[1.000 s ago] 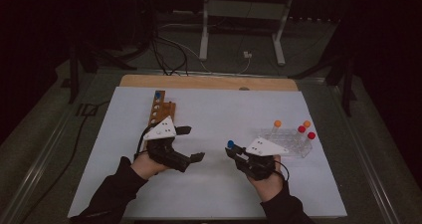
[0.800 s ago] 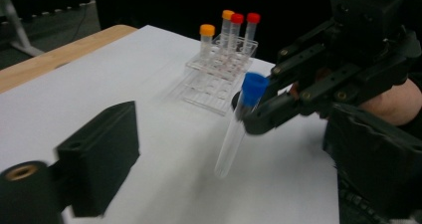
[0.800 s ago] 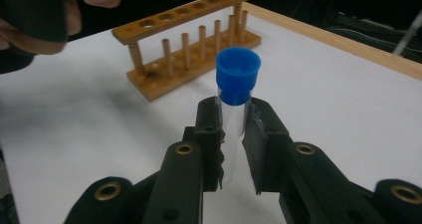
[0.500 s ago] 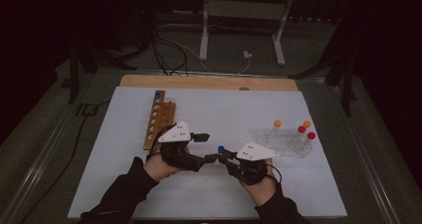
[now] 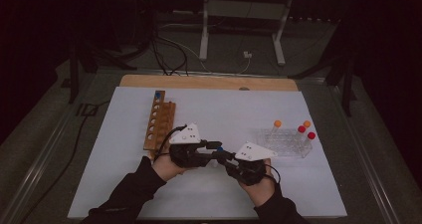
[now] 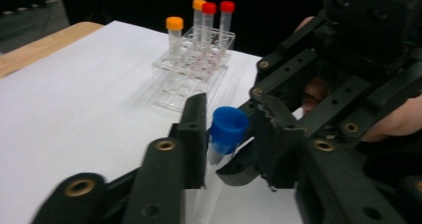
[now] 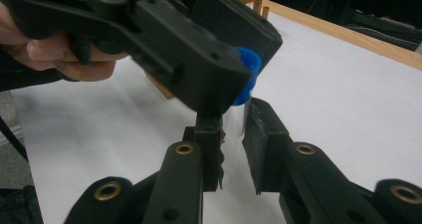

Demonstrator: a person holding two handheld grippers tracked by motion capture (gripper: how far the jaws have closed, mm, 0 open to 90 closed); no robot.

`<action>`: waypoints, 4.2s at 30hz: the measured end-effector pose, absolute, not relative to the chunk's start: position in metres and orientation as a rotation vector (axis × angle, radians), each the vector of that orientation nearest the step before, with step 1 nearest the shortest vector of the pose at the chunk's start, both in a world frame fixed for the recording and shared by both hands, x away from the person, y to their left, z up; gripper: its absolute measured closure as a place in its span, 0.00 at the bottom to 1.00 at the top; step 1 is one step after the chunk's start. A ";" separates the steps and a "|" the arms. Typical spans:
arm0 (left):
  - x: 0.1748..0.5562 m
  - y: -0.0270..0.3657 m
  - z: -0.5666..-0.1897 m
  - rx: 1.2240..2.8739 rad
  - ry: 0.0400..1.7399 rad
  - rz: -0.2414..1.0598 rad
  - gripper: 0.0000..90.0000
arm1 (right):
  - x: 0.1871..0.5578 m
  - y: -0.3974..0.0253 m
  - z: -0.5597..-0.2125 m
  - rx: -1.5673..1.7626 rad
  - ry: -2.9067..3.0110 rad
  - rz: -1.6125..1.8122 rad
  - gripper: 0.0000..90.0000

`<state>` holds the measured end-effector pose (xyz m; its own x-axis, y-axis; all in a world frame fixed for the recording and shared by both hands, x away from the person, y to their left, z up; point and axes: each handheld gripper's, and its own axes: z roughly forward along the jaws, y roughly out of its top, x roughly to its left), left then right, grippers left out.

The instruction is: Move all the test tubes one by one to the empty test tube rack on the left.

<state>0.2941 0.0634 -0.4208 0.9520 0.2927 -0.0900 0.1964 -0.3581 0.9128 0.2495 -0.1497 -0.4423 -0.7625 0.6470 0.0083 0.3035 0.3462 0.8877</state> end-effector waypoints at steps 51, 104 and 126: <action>0.369 0.167 -0.358 1.849 0.653 0.519 0.86 | 0.253 -0.169 -0.436 0.917 2.171 1.479 0.00; 0.426 0.217 -0.442 1.849 0.975 0.595 0.86 | 0.252 -0.174 -0.436 0.908 2.166 1.502 0.00; 0.429 0.215 -0.449 1.888 0.979 0.560 0.84 | 0.252 -0.174 -0.435 0.904 2.175 1.502 0.00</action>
<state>0.4288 0.2154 -0.4490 0.5824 0.8128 -0.0133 0.4007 -0.2729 0.8746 0.2522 -0.1742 -0.4349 -0.7367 0.6724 0.0718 0.3051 0.2358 0.9226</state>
